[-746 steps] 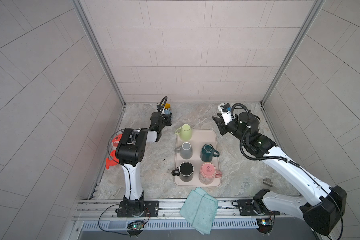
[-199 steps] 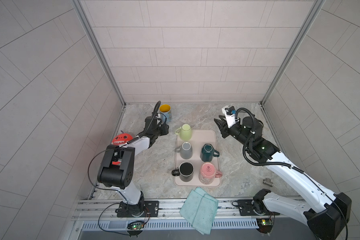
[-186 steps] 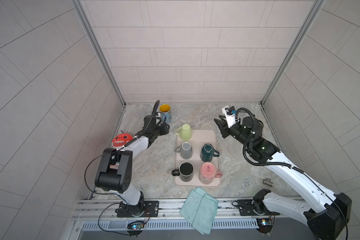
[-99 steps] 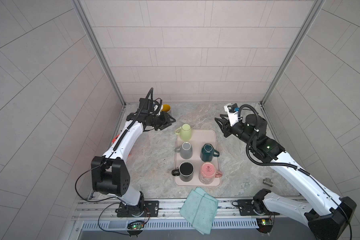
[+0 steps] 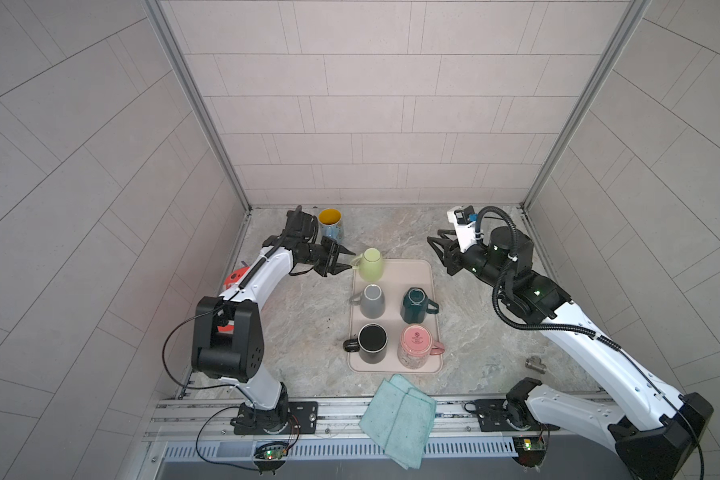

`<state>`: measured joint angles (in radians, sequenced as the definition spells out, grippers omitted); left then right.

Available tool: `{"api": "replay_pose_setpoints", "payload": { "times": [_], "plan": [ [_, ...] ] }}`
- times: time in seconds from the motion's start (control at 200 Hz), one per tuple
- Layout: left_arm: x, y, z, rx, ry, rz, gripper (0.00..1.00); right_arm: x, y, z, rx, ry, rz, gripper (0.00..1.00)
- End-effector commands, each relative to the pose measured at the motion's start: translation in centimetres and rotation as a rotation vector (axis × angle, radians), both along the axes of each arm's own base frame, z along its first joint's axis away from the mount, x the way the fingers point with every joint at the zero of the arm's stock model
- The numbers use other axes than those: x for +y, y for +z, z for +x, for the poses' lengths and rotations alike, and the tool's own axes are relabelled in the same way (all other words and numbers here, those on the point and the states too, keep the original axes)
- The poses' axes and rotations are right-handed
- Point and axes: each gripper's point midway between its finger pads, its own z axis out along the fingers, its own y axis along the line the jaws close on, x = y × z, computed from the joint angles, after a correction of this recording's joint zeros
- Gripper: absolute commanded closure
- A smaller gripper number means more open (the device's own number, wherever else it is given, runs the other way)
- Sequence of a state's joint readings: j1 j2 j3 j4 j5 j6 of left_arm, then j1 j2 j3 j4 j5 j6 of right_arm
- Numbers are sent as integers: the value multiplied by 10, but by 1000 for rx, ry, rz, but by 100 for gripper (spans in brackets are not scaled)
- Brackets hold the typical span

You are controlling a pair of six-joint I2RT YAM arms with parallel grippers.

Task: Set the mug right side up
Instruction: 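Move the left gripper over the upside-down light green mug on the tray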

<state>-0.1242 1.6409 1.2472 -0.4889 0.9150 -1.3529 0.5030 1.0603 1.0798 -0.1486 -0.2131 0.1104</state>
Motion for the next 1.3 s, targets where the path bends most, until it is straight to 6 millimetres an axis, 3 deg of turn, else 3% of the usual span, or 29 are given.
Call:
{"api": "replay_pose_setpoints", "payload": {
  "times": [0.0,0.165,0.5,0.751,1.046,1.296],
  "plan": [
    [8,5,25,49,112,-37,57,-2,8,-2,-5,-2,6,64],
    [16,-7,43,114,173,-27,58,-4,5,-2,8,-7,0,64],
    [18,-46,19,334,135,29,60,-5,6,1,12,-16,-14,63],
    [18,-62,23,400,139,36,59,-2,1,4,28,-10,-12,63],
    [17,-80,41,437,170,34,58,-2,0,5,31,-15,-9,63],
    [14,-80,61,422,191,16,57,-3,-1,5,33,-19,-6,64]
  ]
}}
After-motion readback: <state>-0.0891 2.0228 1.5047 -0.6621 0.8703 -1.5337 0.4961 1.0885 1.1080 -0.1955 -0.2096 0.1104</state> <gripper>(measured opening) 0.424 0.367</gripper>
